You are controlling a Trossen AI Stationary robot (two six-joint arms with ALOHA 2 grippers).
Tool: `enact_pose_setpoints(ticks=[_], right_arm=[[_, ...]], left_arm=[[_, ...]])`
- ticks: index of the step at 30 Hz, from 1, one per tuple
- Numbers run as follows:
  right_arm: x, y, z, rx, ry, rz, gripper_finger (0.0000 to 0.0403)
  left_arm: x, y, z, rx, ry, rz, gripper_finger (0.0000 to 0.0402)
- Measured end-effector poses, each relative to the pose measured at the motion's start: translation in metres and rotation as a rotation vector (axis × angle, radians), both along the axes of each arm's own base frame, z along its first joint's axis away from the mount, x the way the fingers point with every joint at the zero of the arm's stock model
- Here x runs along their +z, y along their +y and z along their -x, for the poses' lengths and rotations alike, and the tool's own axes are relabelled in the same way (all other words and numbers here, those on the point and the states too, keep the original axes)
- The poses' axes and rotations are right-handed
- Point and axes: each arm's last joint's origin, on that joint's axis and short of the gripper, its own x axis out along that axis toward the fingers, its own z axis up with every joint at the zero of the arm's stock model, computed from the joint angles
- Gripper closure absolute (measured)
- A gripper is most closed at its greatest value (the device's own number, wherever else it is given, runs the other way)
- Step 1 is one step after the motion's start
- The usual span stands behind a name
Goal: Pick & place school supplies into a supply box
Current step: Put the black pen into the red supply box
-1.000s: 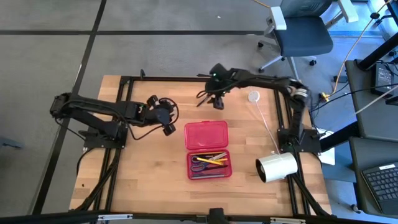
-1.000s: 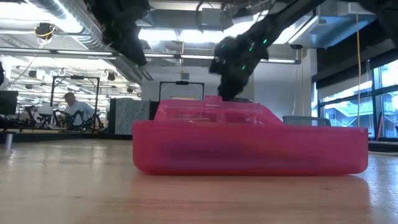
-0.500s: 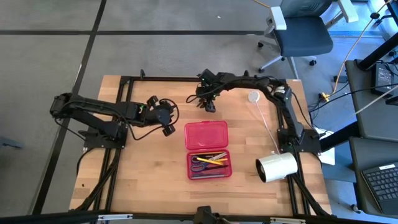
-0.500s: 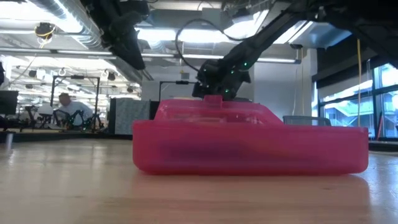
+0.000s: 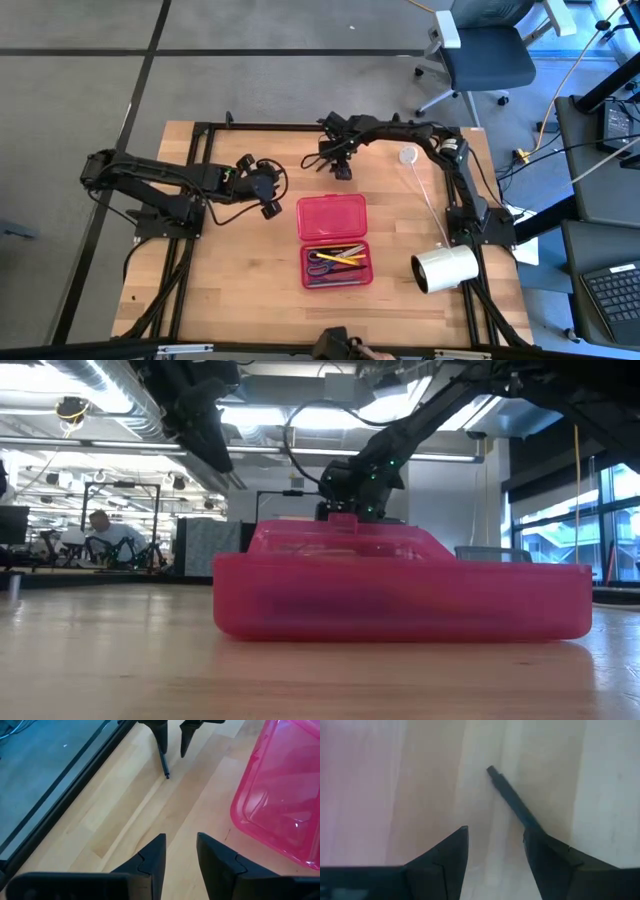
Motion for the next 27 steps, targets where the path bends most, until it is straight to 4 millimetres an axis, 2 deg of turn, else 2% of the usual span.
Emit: enact_pose_setpoints(ticks=[7,18,27], right_arm=[[0.000,-0.004,0.001,0.028,0.033,0.104,0.0209],[-0.001,-0.025,0.014,0.001,0.040,0.122,0.0209],[-0.020,-0.038,0.019,-0.049,0.067,0.084,0.0209]], left_arm=[[0.000,0.000,0.000,-0.002,0.000,0.004,0.0299],[0.000,0.000,0.000,0.008,-0.008,0.015,0.0302],[0.000,0.000,0.000,0.013,-0.012,0.020,0.0306]])
